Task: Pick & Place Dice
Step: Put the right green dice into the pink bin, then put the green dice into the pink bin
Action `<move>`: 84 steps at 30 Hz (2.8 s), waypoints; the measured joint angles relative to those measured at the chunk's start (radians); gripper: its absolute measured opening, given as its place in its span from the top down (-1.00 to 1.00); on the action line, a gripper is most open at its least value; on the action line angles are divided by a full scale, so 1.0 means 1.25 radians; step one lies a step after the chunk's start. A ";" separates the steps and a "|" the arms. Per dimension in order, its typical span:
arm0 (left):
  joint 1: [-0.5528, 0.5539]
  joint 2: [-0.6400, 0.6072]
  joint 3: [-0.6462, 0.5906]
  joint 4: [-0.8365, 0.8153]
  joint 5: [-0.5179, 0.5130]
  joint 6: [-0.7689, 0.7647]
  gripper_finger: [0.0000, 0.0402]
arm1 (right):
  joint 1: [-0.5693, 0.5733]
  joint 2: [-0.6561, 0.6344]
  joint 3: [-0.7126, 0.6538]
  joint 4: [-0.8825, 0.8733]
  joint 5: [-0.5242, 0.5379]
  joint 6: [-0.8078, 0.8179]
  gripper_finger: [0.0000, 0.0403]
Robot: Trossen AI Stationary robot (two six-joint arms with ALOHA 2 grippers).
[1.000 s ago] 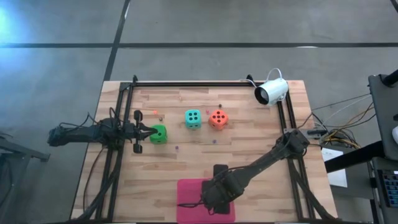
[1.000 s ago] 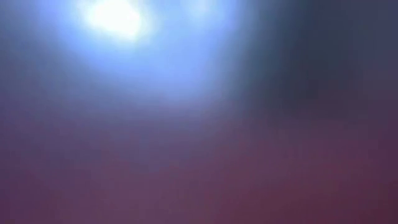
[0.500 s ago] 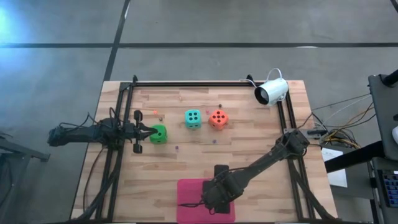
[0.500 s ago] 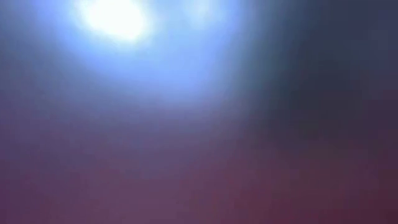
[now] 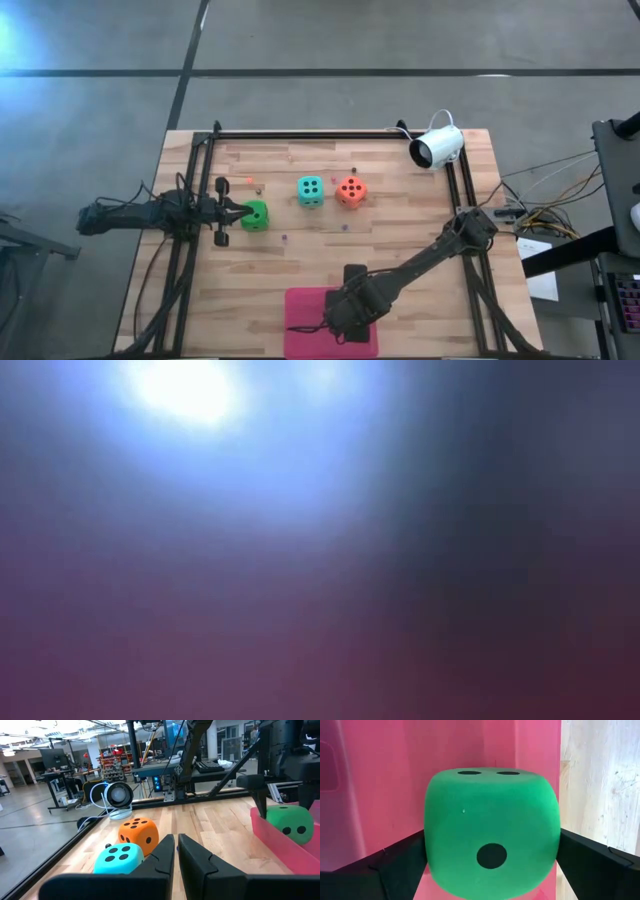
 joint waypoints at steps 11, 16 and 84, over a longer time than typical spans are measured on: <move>0.000 0.000 0.000 0.000 0.000 0.000 0.86 | 0.000 -0.001 0.000 -0.006 -0.001 -0.014 -0.66; 0.000 0.000 0.000 0.000 0.000 0.000 0.86 | -0.003 -0.001 0.000 -0.007 -0.001 -0.016 -0.89; 0.002 0.006 0.000 -0.004 -0.007 0.124 0.86 | -0.323 -0.317 0.009 -0.147 0.126 -0.181 -0.99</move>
